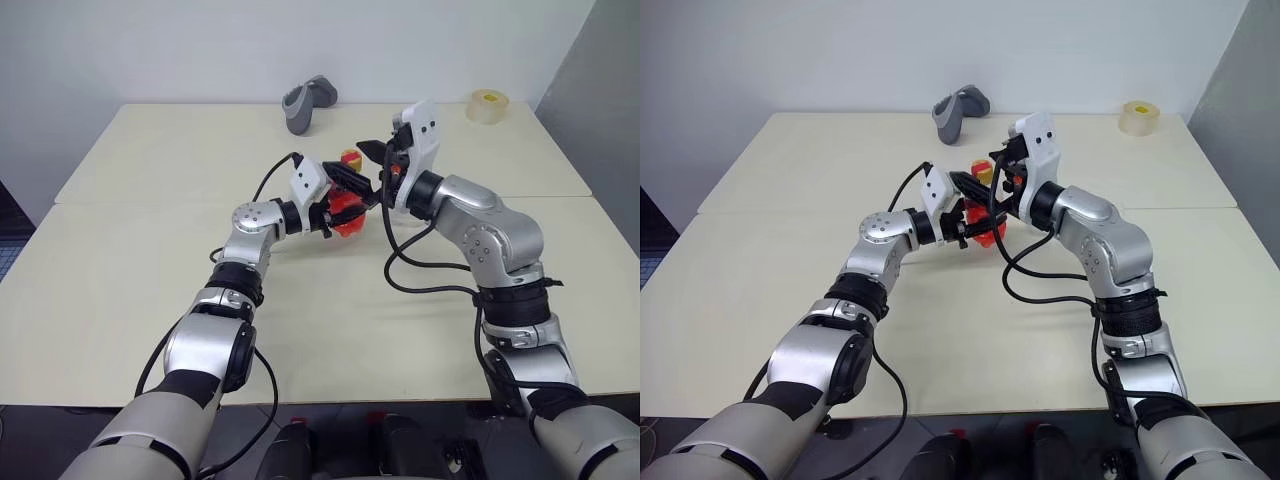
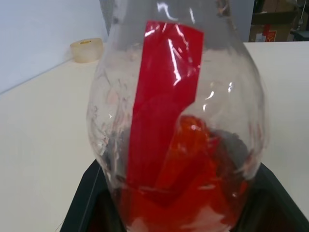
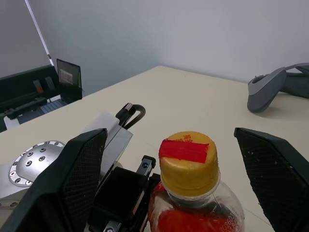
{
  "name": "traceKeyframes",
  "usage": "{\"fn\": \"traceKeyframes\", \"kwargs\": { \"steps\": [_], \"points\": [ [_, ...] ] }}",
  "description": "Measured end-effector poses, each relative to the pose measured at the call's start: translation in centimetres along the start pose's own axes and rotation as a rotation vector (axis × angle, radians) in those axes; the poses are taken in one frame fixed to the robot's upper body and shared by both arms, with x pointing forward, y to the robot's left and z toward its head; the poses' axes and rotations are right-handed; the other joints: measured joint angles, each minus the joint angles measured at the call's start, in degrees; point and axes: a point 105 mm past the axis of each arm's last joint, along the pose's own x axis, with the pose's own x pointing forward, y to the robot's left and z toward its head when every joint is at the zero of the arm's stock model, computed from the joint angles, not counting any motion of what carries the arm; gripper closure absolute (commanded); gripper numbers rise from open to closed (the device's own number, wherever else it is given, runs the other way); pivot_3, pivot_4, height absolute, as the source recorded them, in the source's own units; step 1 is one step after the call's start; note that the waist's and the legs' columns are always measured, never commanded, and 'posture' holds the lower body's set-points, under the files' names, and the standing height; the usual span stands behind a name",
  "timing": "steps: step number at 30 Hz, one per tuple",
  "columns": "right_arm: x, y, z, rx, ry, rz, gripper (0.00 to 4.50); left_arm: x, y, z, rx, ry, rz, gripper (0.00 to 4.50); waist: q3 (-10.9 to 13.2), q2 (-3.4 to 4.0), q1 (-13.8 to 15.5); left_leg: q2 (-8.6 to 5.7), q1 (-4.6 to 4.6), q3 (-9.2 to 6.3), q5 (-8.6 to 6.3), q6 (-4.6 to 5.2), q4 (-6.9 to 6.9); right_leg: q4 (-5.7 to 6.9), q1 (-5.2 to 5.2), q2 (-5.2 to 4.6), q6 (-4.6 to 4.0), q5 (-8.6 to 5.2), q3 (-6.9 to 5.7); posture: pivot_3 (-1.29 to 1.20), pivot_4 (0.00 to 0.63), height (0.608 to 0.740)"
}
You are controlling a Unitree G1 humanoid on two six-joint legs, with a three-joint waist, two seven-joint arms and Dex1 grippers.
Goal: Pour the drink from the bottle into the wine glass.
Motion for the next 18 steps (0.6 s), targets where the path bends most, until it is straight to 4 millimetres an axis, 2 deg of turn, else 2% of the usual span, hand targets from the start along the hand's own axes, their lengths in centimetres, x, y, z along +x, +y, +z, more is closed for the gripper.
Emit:
{"fn": "traceKeyframes", "kwargs": {
  "steps": [4, 10, 11, 18],
  "points": [
    [0.22, 0.00, 0.08, 0.005, -0.003, 0.003, 0.95, 0.00, 0.00, 0.00, 0.000, 0.000, 0.000, 2.52, 0.00, 0.00, -0.05, 0.00, 0.00, 0.00, 0.00, 0.00, 0.00, 0.00, 0.00, 0.00, 0.00, 0.00, 0.00, 0.00, 0.150, 0.740],
    [0.18, -0.51, 0.11, 0.008, -0.010, -0.015, 3.14, -0.03, -0.01, 0.07, 0.003, -0.002, -0.003, 2.52, 0.00, 0.00, -0.31, -0.01, 0.00, 0.00, 0.00, 0.00, 0.01, 0.01, 0.00, -0.01, 0.00, 0.00, 0.00, 0.00, 0.150, 0.740],
    [0.18, -0.52, 0.11, 0.007, -0.010, -0.015, 3.28, -0.02, -0.02, 0.07, 0.003, -0.002, -0.003, 2.52, 0.00, 0.00, -0.41, 0.00, 0.00, 0.00, 0.00, 0.00, 0.00, 0.01, 0.00, -0.01, 0.00, 0.00, 0.00, 0.00, 0.150, 0.740],
    [0.37, -0.06, 0.24, 0.006, -0.018, 0.006, 3.28, -0.58, -0.28, 0.30, 0.001, -0.019, -0.006, 2.81, -0.01, 0.01, -0.70, 0.00, 0.01, 0.00, 0.00, -0.01, -0.02, 0.01, -0.01, -0.01, 0.00, 0.00, 0.03, 0.00, 0.150, 0.740]
  ]
}}
